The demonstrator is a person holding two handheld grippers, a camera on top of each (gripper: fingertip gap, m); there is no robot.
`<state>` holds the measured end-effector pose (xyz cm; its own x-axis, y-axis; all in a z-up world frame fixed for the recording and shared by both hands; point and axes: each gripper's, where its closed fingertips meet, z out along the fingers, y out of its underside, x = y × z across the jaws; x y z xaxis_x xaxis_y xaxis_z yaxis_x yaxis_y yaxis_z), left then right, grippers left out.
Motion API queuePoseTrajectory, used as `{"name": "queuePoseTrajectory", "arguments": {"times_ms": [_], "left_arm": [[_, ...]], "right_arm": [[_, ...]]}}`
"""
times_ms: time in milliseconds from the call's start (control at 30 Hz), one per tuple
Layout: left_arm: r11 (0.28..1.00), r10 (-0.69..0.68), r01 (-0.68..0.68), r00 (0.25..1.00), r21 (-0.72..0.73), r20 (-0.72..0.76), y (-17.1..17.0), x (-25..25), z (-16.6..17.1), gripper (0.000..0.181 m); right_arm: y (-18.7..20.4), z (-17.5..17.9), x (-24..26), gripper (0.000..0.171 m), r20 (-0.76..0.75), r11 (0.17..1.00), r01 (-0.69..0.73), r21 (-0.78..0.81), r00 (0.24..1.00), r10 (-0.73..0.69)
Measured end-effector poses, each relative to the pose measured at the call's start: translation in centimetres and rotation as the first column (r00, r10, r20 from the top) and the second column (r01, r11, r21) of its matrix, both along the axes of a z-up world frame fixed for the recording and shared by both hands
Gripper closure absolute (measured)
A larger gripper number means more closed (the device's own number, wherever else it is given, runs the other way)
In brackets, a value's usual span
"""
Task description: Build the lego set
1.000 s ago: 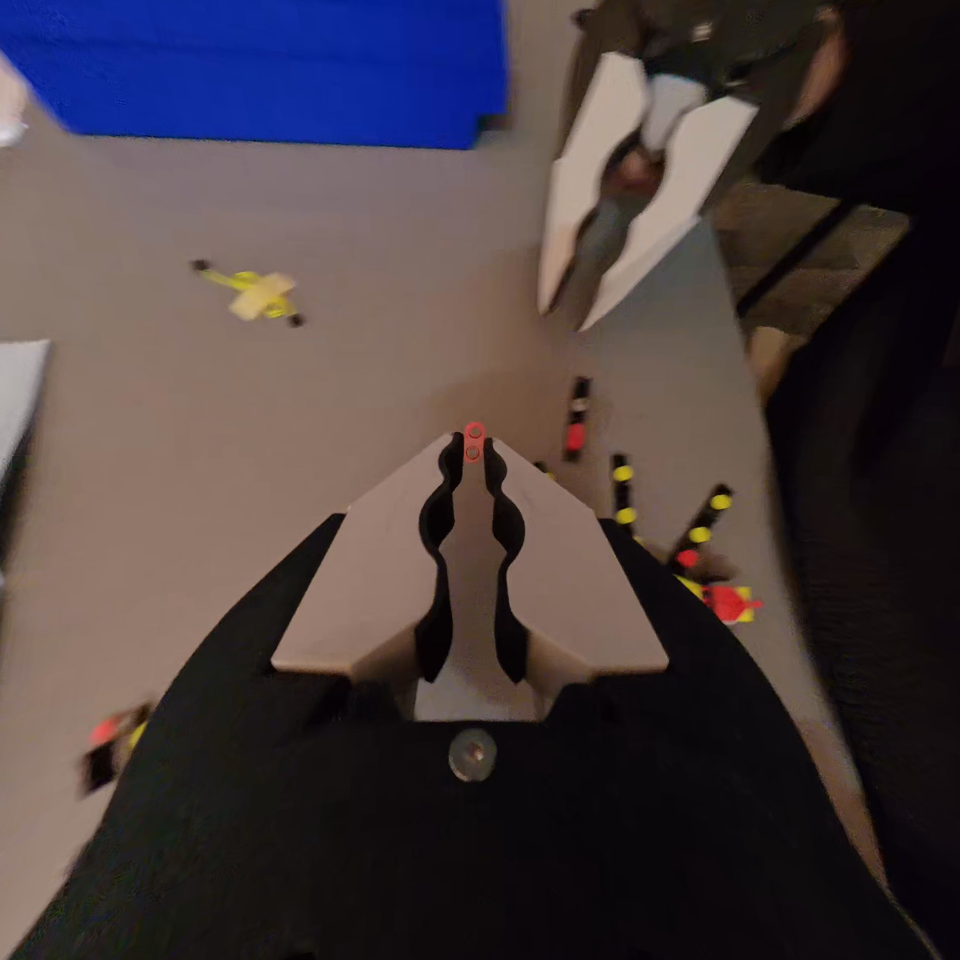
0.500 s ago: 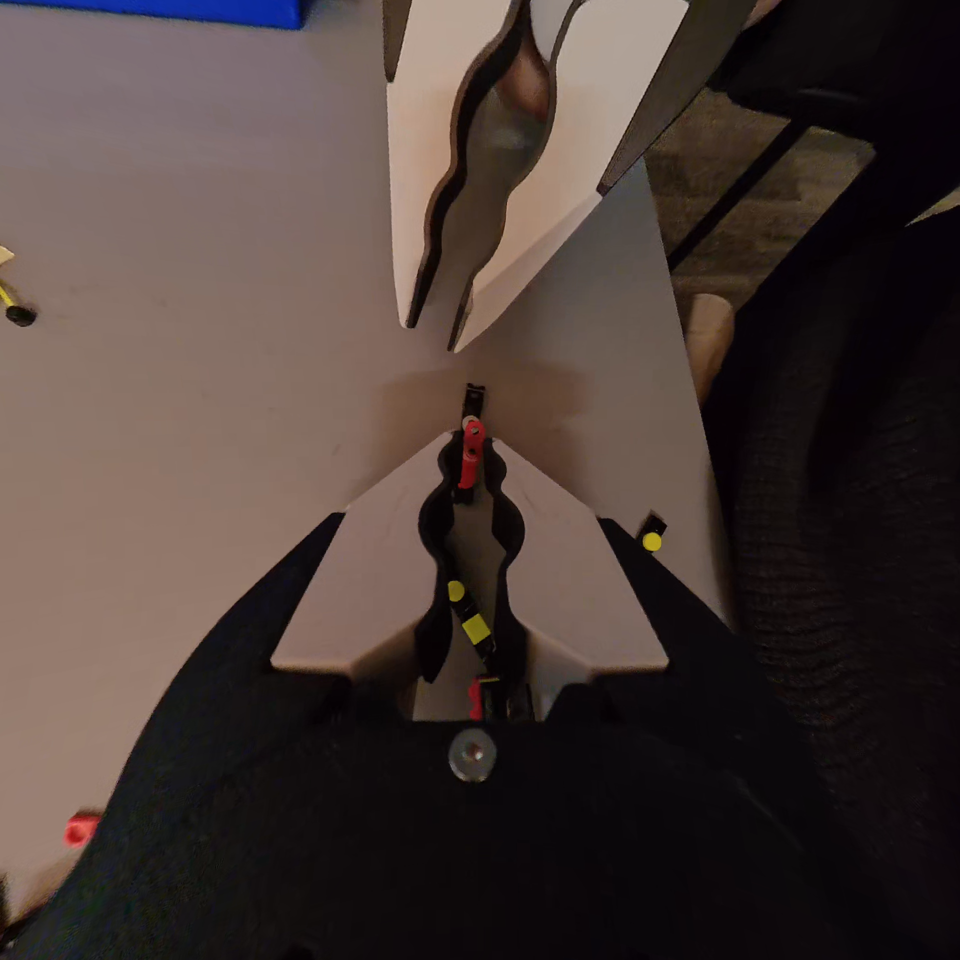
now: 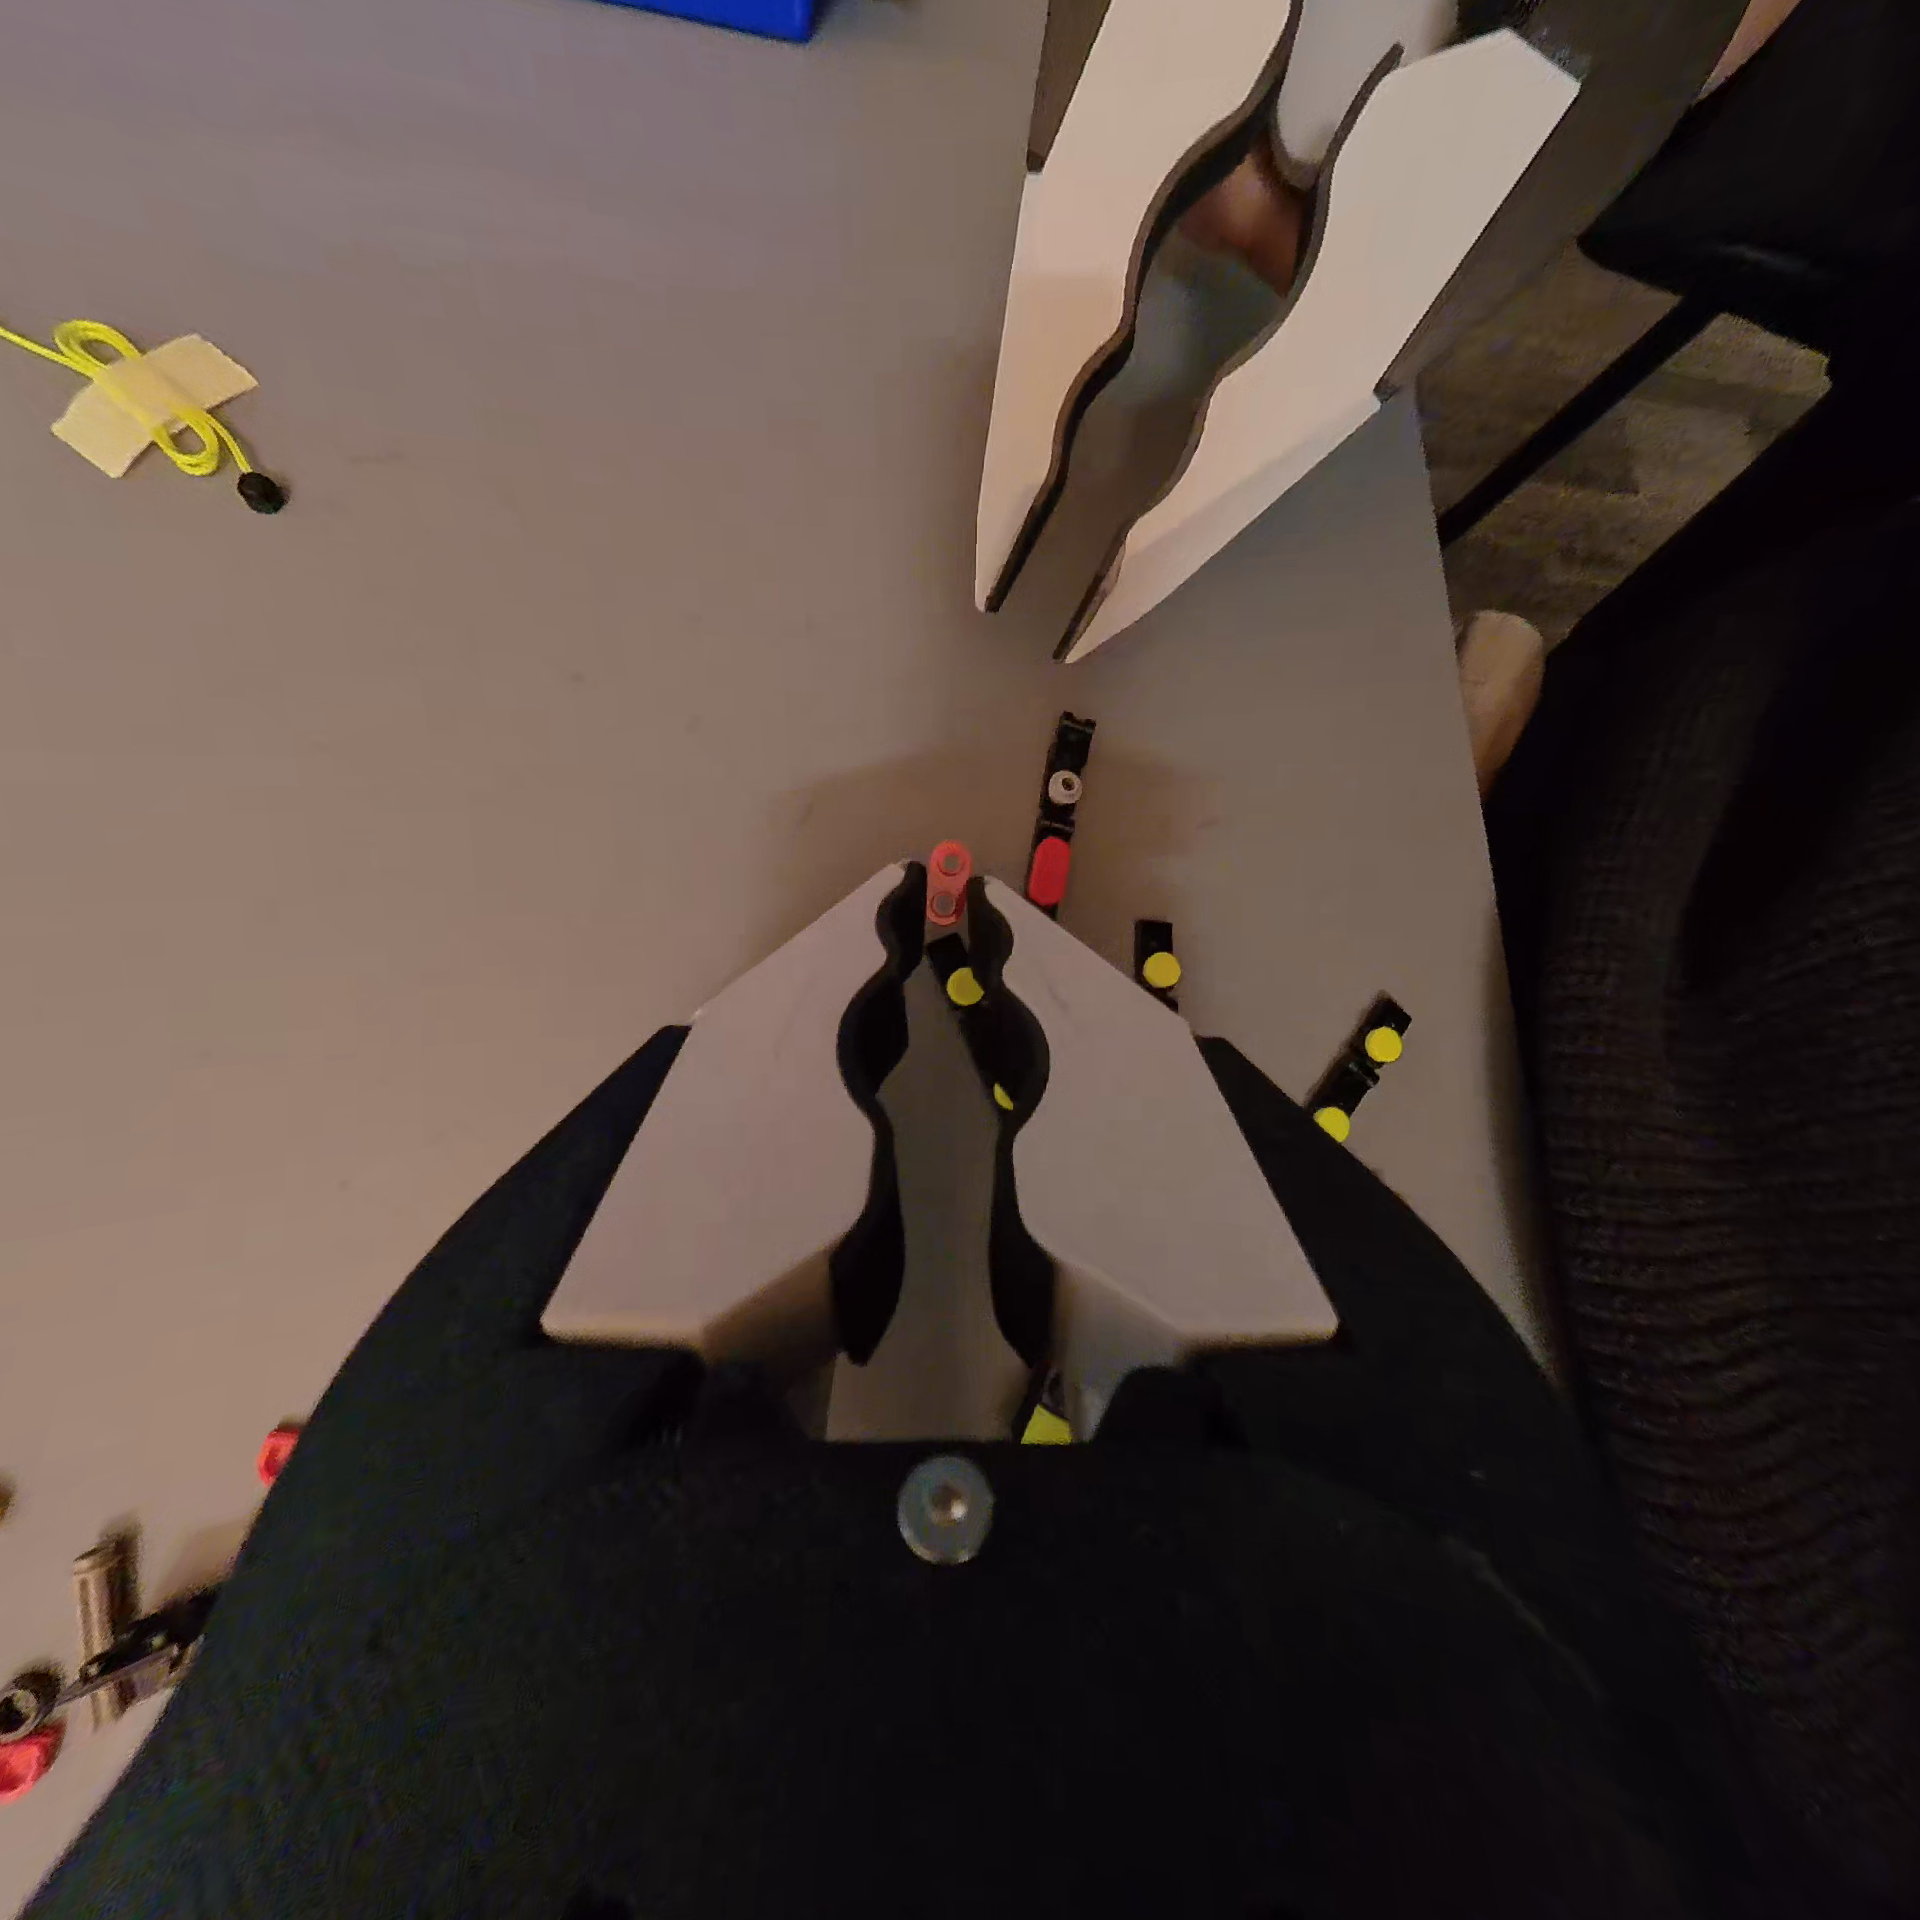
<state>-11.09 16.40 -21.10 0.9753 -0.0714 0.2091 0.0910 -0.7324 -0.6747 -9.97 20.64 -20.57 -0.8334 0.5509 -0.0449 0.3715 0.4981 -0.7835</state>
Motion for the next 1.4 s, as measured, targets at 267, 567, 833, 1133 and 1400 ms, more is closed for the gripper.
{"name": "queuePoseTrajectory", "arguments": {"times_ms": [267, 567, 833, 1133, 1400], "left_arm": [[0.95, 0.219, -0.233, 0.972, 0.206, 0.09, -1.8, -2.0, 4.1, 0.175], [0.798, 0.457, -0.506, 0.862, 0.327, 0.219, -8.5, -1.5, 4.6, 0.176], [0.801, 0.445, -0.499, 0.866, 0.331, 0.228, -9.5, -2.3, 4.3, 0.175], [0.781, 0.455, -0.52, 0.853, 0.345, 0.256, -9.4, -2.9, 4.5, 0.175], [0.792, 0.481, -0.524, 0.852, 0.312, 0.208, -9.6, -3.6, 3.4, 0.176]], "right_arm": [[0.2, 0.1, -0.1, 0.159, -0.007, 1.0, 0.008, 0.001, 1.0, -0.008], [0.2, 0.1, -0.5, 0.159, 0.008, 0.999, 0.031, -0.039, 0.999, -0.031], [0.1, 0.5, -1.5, 0.16, 0.014, 0.993, 0.073, -0.091, 0.997, -0.072], [0.7, -0.3, -2.0, 0.16, 0.037, 0.992, 0.095, -0.086, 0.995, -0.092], [1.0, -0.7, -2.3, 0.161, 0.056, 0.99, 0.108, -0.091, 0.993, -0.103]]}}
